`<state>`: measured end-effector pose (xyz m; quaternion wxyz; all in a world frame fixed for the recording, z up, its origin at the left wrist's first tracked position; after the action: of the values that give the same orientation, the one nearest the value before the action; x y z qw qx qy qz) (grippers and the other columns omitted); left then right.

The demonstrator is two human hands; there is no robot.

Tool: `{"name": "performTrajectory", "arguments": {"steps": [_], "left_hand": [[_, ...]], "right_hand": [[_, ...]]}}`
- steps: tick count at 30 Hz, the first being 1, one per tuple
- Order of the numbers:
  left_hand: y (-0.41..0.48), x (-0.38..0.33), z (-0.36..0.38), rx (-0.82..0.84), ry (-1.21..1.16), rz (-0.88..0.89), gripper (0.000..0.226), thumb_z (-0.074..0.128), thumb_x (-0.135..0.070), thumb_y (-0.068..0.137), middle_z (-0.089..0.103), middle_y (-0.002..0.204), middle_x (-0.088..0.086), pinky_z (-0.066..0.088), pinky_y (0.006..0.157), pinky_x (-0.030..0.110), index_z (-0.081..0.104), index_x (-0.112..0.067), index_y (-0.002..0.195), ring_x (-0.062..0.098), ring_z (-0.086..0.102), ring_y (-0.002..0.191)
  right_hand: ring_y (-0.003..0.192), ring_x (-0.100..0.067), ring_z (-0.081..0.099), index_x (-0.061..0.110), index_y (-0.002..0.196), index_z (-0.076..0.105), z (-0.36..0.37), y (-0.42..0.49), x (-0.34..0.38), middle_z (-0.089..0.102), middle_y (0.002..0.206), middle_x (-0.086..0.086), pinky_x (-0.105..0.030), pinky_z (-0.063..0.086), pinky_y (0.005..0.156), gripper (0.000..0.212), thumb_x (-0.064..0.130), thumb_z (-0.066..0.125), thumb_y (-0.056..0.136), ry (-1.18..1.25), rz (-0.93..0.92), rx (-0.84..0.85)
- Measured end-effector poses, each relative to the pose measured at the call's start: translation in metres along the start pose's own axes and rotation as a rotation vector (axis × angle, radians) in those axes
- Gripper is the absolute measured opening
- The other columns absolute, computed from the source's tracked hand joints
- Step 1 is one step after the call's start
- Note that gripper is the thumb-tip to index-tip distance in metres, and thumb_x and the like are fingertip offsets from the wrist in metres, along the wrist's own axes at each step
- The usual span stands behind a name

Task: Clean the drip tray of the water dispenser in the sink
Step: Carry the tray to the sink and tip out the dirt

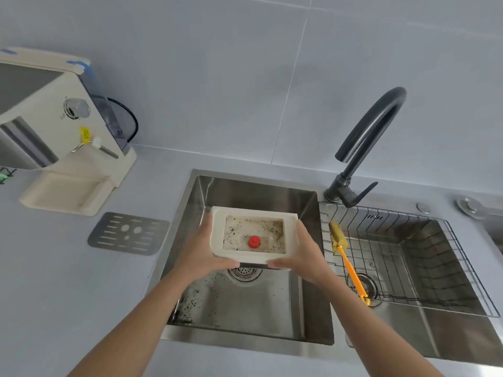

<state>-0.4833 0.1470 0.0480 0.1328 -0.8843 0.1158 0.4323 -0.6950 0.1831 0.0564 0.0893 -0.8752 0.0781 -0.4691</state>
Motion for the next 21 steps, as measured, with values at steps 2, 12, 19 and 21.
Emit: {"name": "performTrajectory", "arguments": {"steps": [2,12,19,21], "left_hand": [[0.0,-0.002,0.001,0.008,0.007,-0.005,0.103,0.082,-0.041,0.045,0.055,0.118,-0.013,0.052,0.071,0.028,0.026,-0.036,0.132,0.008,0.056,0.101],[0.005,-0.012,-0.013,0.025,0.05,0.034,0.099,0.082,-0.031,0.05,0.05,0.121,-0.015,0.053,0.077,0.033,0.027,-0.037,0.133,0.01,0.053,0.105],[0.014,-0.011,-0.02,0.037,0.051,0.037,0.097,0.083,-0.03,0.052,0.051,0.123,-0.013,0.044,0.073,0.02,0.03,-0.034,0.133,0.01,0.052,0.106],[0.017,-0.011,-0.021,0.04,0.051,0.031,0.097,0.083,-0.031,0.052,0.052,0.123,-0.013,0.045,0.074,0.022,0.03,-0.035,0.133,0.01,0.052,0.106]], "right_hand": [[0.11,-0.012,0.052,0.029,0.124,0.037,0.0,0.0,-0.004,0.05,0.121,0.005,-0.034,0.051,0.087,0.09,0.031,0.081,0.046,0.019,-0.002,0.006],[0.101,-0.006,0.058,0.033,0.118,0.042,0.017,0.005,-0.018,0.06,0.11,0.013,-0.03,0.052,0.085,0.08,0.022,0.085,0.052,0.205,0.053,0.081],[0.102,-0.007,0.059,0.027,0.122,0.045,0.023,0.011,-0.022,0.063,0.109,0.011,-0.024,0.051,0.08,0.079,0.022,0.085,0.054,0.317,0.081,0.116],[0.104,-0.01,0.059,0.026,0.122,0.046,0.025,0.013,-0.025,0.063,0.112,0.009,-0.03,0.052,0.085,0.08,0.024,0.086,0.053,0.331,0.101,0.123]]}}
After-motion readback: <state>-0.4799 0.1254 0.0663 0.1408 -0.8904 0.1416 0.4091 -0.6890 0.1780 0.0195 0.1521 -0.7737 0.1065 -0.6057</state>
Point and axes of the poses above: each hand's wrist, its own y-axis towards the middle knuckle, its own z-axis out of the palm, x = y × z, the point moved 5 cm from there along y, towards the middle knuckle
